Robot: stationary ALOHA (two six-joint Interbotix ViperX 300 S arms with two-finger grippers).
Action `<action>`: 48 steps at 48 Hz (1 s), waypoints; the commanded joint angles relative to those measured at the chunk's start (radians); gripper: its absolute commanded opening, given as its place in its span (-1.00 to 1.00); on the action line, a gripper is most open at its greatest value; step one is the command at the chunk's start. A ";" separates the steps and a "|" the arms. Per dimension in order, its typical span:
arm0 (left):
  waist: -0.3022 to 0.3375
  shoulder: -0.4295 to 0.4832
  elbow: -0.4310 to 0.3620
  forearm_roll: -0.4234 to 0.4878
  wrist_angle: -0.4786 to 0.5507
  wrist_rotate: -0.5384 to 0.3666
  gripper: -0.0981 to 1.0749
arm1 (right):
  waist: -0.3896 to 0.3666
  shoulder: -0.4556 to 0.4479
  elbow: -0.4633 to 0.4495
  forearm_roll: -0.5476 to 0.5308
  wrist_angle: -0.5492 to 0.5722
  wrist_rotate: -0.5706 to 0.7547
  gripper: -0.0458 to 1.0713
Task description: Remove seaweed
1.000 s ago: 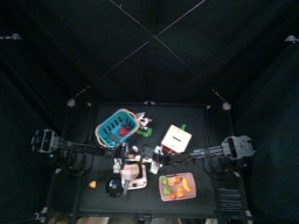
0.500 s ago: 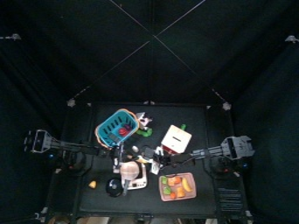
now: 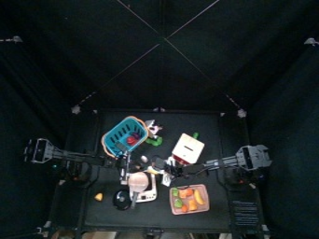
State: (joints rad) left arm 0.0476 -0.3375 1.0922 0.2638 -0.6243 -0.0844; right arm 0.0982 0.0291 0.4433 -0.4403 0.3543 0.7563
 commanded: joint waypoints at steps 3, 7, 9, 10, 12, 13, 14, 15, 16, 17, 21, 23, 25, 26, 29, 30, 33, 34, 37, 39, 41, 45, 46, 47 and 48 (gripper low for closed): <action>0.003 -0.006 -0.014 -0.002 -0.009 0.002 0.26 | 0.000 -0.037 -0.015 0.000 -0.003 -0.002 0.17; 0.003 -0.008 -0.012 -0.002 -0.009 0.002 0.26 | 0.000 -0.037 -0.015 0.000 -0.002 -0.002 0.17; 0.003 -0.008 -0.014 -0.002 -0.011 0.002 0.26 | 0.000 -0.037 -0.015 0.000 -0.003 -0.002 0.17; 0.003 -0.008 -0.014 -0.002 -0.011 0.002 0.26 | 0.000 -0.037 -0.015 0.000 -0.003 -0.002 0.17; 0.003 -0.008 -0.014 -0.002 -0.011 0.002 0.26 | 0.000 -0.037 -0.015 0.000 -0.002 -0.002 0.17; 0.003 -0.006 -0.014 -0.002 -0.009 0.000 0.26 | 0.000 -0.037 -0.017 0.000 -0.003 -0.002 0.17; 0.003 -0.006 -0.014 -0.002 -0.011 0.000 0.26 | 0.000 -0.037 -0.015 0.000 -0.002 0.000 0.17; 0.003 -0.006 -0.014 -0.002 -0.011 0.000 0.26 | 0.000 -0.037 -0.015 0.000 -0.003 0.002 0.17; 0.003 -0.006 -0.014 0.000 -0.009 0.000 0.26 | 0.000 -0.037 -0.017 0.000 -0.002 0.003 0.16; 0.003 -0.008 -0.012 -0.002 -0.009 0.000 0.26 | -0.002 -0.037 -0.017 0.005 0.000 0.005 0.16; 0.003 -0.008 -0.011 -0.002 -0.009 0.000 0.26 | -0.006 -0.037 -0.018 0.038 0.015 0.005 0.16; 0.003 -0.006 -0.009 -0.002 -0.011 0.000 0.26 | -0.006 -0.037 -0.017 0.054 0.026 0.003 0.16; 0.003 -0.006 -0.008 -0.002 -0.011 0.000 0.26 | -0.006 -0.037 -0.015 0.064 0.041 0.003 0.16; 0.003 -0.006 -0.008 0.000 -0.009 0.000 0.26 | -0.006 -0.038 -0.015 0.066 0.043 0.003 0.16; 0.003 -0.006 -0.008 -0.002 -0.009 0.000 0.26 | -0.006 -0.043 -0.012 0.077 0.061 0.003 0.16; 0.003 -0.006 -0.008 -0.002 -0.009 0.000 0.26 | -0.006 -0.044 -0.012 0.081 0.066 0.003 0.16; 0.003 -0.006 -0.008 -0.002 -0.009 0.000 0.26 | -0.006 -0.049 -0.009 0.089 0.089 0.005 0.16; 0.003 -0.006 -0.008 -0.002 -0.011 0.000 0.26 | -0.006 -0.051 -0.009 0.094 0.095 0.005 0.16; 0.003 -0.006 -0.008 -0.002 -0.009 0.000 0.26 | -0.008 -0.054 -0.006 0.115 0.117 0.006 0.16; 0.003 -0.006 -0.008 -0.002 -0.009 0.000 0.26 | -0.009 -0.058 -0.003 0.138 0.129 0.005 0.16; 0.003 -0.008 -0.008 -0.002 -0.011 0.002 0.26 | -0.014 -0.061 0.003 0.156 0.133 0.003 0.16; 0.003 -0.006 -0.008 -0.002 -0.009 0.002 0.26 | -0.023 -0.067 0.014 0.186 0.138 0.002 0.16; 0.003 -0.006 -0.008 -0.002 -0.009 0.002 0.26 | -0.025 -0.069 0.018 0.190 0.138 0.000 0.16; 0.003 -0.006 -0.008 -0.002 -0.009 0.002 0.26 | -0.028 -0.069 0.021 0.196 0.137 0.000 0.16; 0.003 -0.006 -0.008 0.000 -0.009 0.002 0.26 | -0.032 -0.071 0.026 0.206 0.138 -0.002 0.16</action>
State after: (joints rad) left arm 0.0491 -0.3375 1.0983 0.2638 -0.6243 -0.0844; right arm 0.0798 0.0061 0.4694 -0.2592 0.4924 0.7578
